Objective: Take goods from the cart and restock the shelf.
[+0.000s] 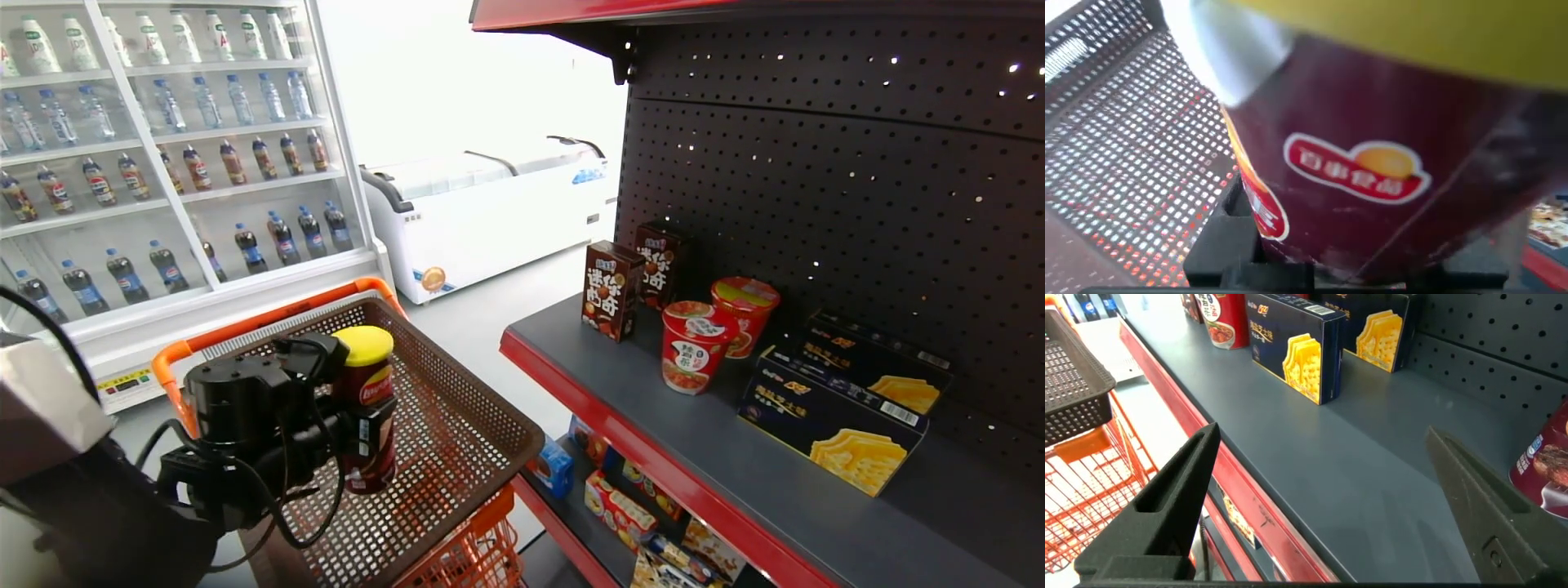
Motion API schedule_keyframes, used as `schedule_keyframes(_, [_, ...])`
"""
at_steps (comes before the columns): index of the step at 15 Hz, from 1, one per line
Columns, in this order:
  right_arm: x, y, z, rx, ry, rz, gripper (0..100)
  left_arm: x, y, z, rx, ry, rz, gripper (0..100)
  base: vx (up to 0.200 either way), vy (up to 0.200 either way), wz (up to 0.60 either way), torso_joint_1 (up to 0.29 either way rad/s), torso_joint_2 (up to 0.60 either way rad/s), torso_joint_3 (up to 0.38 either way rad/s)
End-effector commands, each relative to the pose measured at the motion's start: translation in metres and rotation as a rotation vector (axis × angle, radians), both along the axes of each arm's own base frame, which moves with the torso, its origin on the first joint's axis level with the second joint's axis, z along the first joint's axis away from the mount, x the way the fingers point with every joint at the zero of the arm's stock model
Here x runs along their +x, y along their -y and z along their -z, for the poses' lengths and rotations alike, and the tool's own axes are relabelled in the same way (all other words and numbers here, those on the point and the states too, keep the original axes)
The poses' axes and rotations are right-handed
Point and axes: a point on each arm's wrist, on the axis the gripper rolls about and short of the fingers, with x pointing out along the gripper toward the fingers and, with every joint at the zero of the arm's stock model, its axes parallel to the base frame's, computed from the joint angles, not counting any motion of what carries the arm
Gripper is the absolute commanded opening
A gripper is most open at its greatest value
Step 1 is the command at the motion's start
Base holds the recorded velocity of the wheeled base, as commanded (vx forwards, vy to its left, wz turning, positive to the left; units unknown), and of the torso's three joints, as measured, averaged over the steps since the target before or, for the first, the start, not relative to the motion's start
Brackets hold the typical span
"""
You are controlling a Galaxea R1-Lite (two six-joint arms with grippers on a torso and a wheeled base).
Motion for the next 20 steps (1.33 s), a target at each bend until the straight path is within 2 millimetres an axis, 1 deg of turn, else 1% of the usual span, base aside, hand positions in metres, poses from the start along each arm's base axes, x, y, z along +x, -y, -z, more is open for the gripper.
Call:
schedule_keyframes(1, [0.000,0.000,0.000,0.000,-0.001,0.000,100,-0.040,-0.009,-0.067,-0.041,0.104,0.001,0,0.000,0.000,0.00,0.000,0.00,0.000])
schedule_keyframes(2, [0.000,0.000,0.000,0.000,-0.001,0.000,100,-0.064,-0.016,-0.083,-0.075,0.105,0.015,0,0.000,0.000,0.00,0.000,0.00,0.000])
schedule_keyframes(3, [0.000,0.000,0.000,0.000,-0.001,0.000,100,-0.071,-0.018,-0.086,-0.078,0.110,0.010,0,0.000,0.000,0.00,0.000,0.00,0.000])
schedule_keyframes(4, [0.000,0.000,0.000,0.000,-0.001,0.000,100,-0.096,-0.022,-0.095,-0.074,0.158,0.009,0,0.000,0.000,0.00,0.000,0.00,0.000])
schedule_keyframes(5, [0.000,0.000,0.000,0.000,-0.001,0.000,100,-0.111,-0.025,-0.102,-0.062,0.207,-0.002,0,0.000,0.000,0.00,0.000,0.00,0.000])
schedule_keyframes(6, [0.000,0.000,0.000,0.000,-0.001,0.000,100,-0.125,-0.030,-0.102,-0.024,0.213,-0.010,0,0.000,0.000,0.00,0.000,0.00,0.000])
schedule_keyframes(7, [0.000,0.000,0.000,0.000,-0.001,0.000,100,-0.134,-0.033,-0.102,-0.015,0.204,-0.015,0,0.000,0.000,0.00,0.000,0.00,0.000])
schedule_keyframes(8, [0.000,0.000,0.000,0.000,-0.001,0.000,100,-0.134,-0.033,-0.102,-0.015,0.204,-0.015,0,0.000,0.000,0.00,0.000,0.00,0.000])
schedule_keyframes(9, [0.000,0.000,0.000,0.000,-0.001,0.000,100,-0.151,-0.041,-0.106,-0.022,0.230,-0.058,0,0.000,0.000,0.00,0.000,0.00,0.000])
schedule_keyframes(10, [0.000,0.000,0.000,0.000,-0.001,0.000,100,-0.159,-0.044,-0.107,-0.030,0.250,-0.078,0,0.000,0.000,0.00,0.000,0.00,0.000])
schedule_keyframes(12, [0.000,0.000,0.000,0.000,-0.001,0.000,100,-0.162,-0.046,-0.106,-0.033,0.250,-0.104,0,0.000,0.000,0.00,0.000,0.00,0.000])
schedule_keyframes(18, [0.000,0.000,0.000,0.000,-0.001,0.000,100,-0.164,-0.048,-0.126,-0.042,0.337,-0.147,0,0.000,0.000,0.00,0.000,0.00,0.000])
schedule_keyframes(20, [0.000,0.000,0.000,0.000,-0.001,0.000,100,-0.170,-0.049,-0.123,-0.039,0.320,-0.142,0,0.000,0.000,-0.60,-0.002,0.00,0.000])
